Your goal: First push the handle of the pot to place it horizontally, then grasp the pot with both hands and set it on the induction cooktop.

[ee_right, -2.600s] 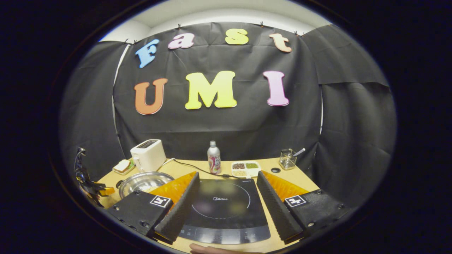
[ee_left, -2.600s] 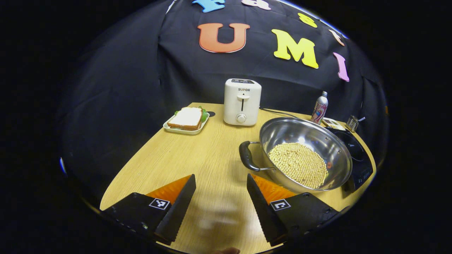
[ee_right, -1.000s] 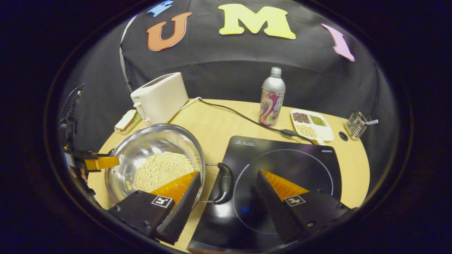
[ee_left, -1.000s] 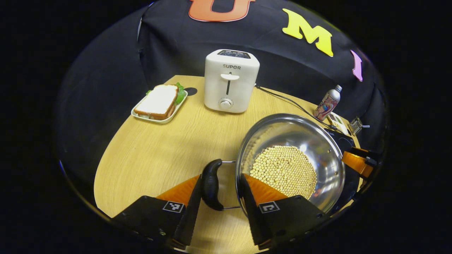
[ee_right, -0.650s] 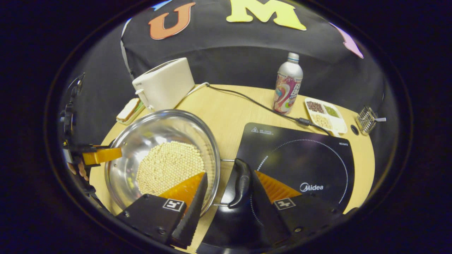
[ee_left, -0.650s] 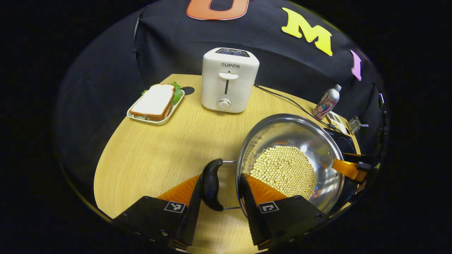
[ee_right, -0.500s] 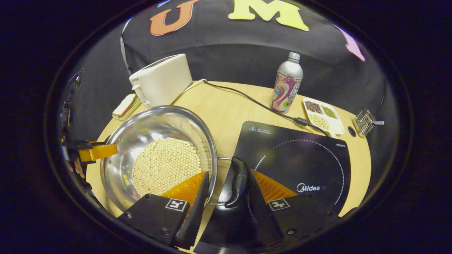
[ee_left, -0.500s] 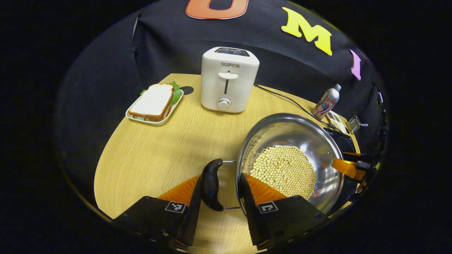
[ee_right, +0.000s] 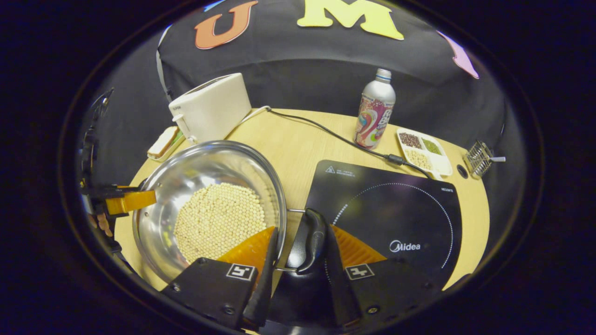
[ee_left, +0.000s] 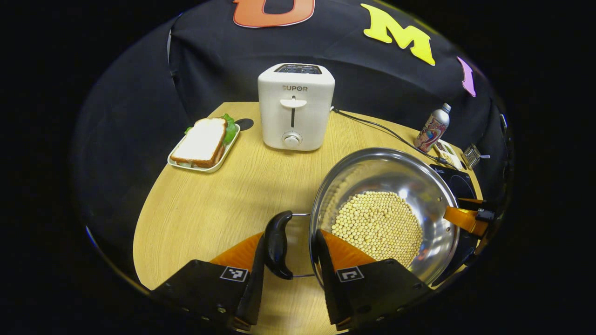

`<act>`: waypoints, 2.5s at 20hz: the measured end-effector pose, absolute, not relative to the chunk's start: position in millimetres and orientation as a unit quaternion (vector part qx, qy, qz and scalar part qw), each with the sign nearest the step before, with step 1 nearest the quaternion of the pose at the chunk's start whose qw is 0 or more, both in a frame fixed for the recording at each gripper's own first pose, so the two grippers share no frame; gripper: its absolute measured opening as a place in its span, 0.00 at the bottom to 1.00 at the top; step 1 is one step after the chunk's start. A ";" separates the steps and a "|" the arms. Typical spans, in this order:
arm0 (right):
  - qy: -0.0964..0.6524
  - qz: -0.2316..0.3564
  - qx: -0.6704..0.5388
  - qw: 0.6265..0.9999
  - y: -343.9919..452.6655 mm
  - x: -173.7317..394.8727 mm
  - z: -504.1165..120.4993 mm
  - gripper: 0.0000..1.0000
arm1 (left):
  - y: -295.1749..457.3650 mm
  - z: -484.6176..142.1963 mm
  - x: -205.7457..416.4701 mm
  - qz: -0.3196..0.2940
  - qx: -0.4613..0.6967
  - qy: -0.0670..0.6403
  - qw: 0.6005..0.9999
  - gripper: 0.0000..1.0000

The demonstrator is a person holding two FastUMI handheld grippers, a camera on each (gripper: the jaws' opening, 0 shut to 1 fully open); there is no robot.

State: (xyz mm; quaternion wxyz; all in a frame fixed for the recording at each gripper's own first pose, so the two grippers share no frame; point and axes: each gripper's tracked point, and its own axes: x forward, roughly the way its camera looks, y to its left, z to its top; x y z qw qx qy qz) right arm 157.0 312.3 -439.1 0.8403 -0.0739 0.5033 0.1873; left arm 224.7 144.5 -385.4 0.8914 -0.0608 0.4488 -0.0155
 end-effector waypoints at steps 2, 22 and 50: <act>0.505 0.183 -0.061 0.842 309.2 152.5 -433.1 0.53 | 143.9 -376.3 220.3 -0.021 -0.054 0.444 0.894 0.64; 0.422 0.201 -0.064 0.882 251.1 121.3 -253.9 0.51 | 108.7 -216.4 161.2 -0.033 -0.047 0.361 0.931 0.54; 0.461 0.103 -0.025 0.881 43.6 214.6 -333.8 0.51 | -111.0 -275.3 251.7 -0.096 -0.024 0.390 0.915 0.54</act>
